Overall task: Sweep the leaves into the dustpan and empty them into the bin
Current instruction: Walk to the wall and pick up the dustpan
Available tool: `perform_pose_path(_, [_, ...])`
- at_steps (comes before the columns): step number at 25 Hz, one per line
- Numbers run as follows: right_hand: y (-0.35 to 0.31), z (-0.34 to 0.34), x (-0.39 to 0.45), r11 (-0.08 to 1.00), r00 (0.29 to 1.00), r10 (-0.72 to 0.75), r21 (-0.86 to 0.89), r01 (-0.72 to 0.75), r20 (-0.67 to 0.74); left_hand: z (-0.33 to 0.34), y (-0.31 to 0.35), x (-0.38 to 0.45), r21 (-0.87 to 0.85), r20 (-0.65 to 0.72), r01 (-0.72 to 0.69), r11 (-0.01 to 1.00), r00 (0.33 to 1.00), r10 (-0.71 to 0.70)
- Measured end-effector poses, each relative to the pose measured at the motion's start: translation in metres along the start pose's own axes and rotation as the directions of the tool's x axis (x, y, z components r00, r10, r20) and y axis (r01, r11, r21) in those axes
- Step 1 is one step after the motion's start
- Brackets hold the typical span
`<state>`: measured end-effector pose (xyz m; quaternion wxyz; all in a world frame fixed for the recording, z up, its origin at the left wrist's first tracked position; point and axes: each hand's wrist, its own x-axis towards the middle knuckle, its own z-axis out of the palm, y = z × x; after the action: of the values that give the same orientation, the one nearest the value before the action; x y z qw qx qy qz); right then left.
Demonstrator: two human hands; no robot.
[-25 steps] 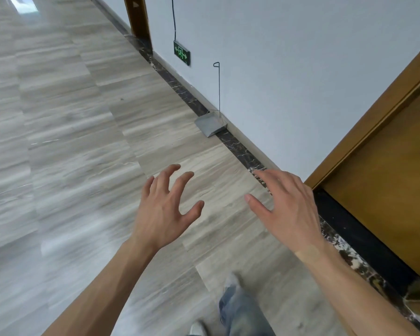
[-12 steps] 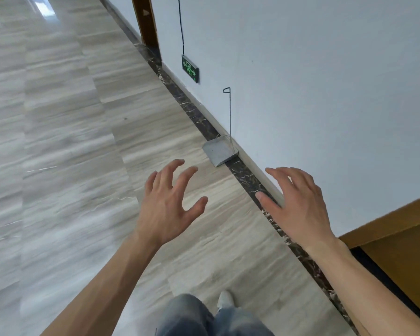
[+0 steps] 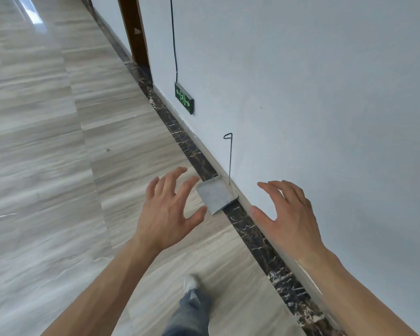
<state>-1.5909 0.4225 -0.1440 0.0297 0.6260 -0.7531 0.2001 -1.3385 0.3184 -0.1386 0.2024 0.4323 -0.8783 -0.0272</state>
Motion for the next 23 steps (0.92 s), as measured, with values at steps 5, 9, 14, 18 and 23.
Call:
perform_pose_path(5, [0.018,0.031,0.149,0.999,0.999,0.046,-0.016,-0.046,-0.022,0.027,-0.061,0.146,-0.006,0.045,-0.032,0.999,0.998,0.032])
perform_pose_path(9, [0.043,0.068,0.246,0.997,0.996,0.079,0.012,-0.079,0.029,0.065,-0.094,0.237,-0.025,0.086,-0.023,0.999,0.996,0.025])
perform_pose_path(14, [0.083,0.117,0.361,0.992,0.996,0.076,0.095,-0.081,0.051,0.117,-0.118,0.346,-0.018,0.135,-0.003,1.0,0.991,0.005])
perform_pose_path(18, [0.112,0.153,0.433,0.995,0.991,0.075,0.063,-0.082,0.113,0.16,-0.135,0.413,-0.03,0.165,-0.006,1.0,0.986,0.011])
perform_pose_path(23, [0.13,0.219,0.472,0.99,0.946,0.12,0.033,-0.137,0.302,0.243,-0.153,0.453,-0.1,0.358,-0.047,0.994,0.93,0.08])
